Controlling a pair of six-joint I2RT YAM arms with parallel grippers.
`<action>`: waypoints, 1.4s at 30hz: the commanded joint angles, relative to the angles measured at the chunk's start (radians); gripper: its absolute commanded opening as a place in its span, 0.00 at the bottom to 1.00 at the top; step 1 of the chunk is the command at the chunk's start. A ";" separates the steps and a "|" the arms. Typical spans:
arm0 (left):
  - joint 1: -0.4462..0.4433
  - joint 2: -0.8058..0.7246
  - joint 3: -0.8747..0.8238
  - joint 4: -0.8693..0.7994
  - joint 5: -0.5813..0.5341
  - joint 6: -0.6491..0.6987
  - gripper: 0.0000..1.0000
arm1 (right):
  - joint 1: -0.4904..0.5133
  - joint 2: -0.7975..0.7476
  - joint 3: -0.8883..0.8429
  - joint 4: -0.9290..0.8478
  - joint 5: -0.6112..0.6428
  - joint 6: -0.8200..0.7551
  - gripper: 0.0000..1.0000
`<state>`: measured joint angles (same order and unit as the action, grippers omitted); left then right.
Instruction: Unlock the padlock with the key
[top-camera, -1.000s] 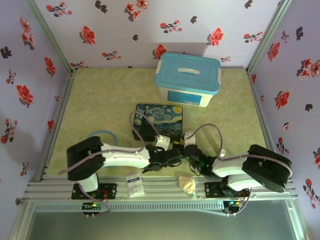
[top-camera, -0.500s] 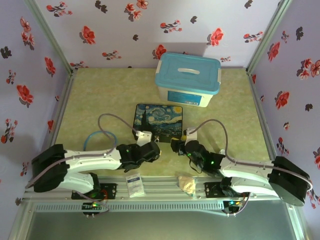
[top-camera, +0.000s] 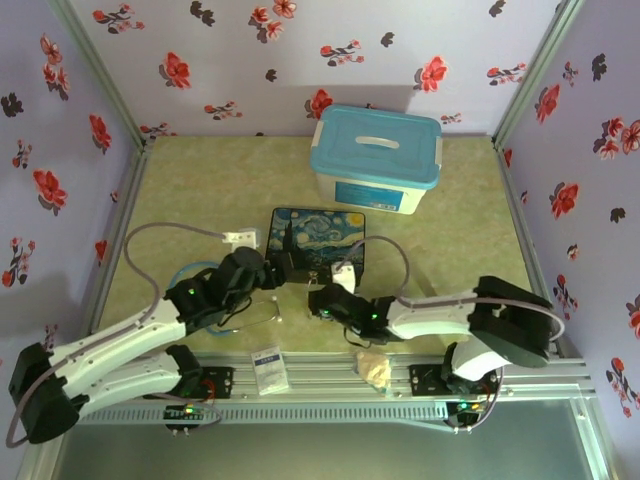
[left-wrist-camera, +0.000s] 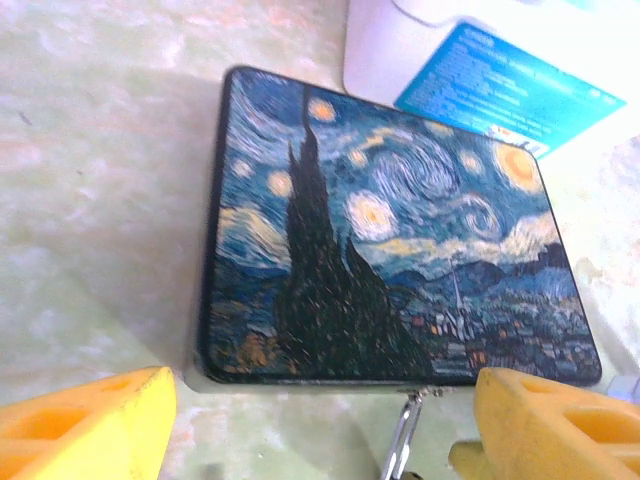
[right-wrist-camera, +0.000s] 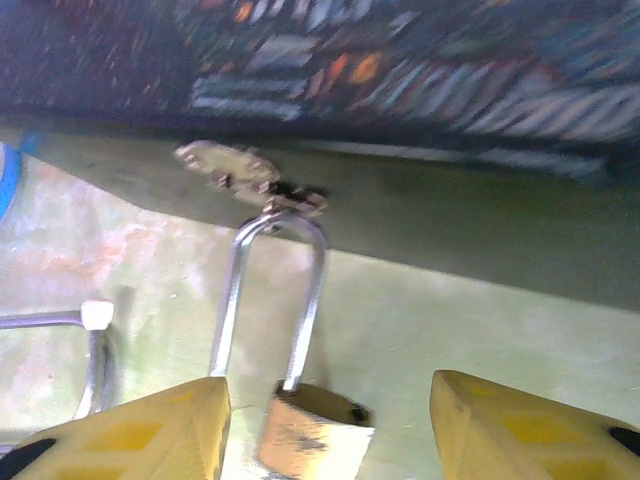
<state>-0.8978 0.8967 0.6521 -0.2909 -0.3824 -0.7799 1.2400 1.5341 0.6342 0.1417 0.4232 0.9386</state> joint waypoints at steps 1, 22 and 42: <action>0.062 -0.037 -0.024 -0.025 0.045 0.068 0.78 | 0.022 0.056 0.042 -0.069 0.046 0.130 0.53; 0.248 0.154 0.009 0.141 0.156 0.182 0.79 | 0.046 0.127 0.013 0.000 0.083 0.267 0.31; 0.295 0.489 0.040 0.416 0.123 0.389 0.75 | 0.110 0.220 -0.081 0.239 0.213 0.569 0.24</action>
<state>-0.6109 1.3762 0.6983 0.0231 -0.2436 -0.4576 1.3384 1.6859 0.5888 0.3172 0.6437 1.3666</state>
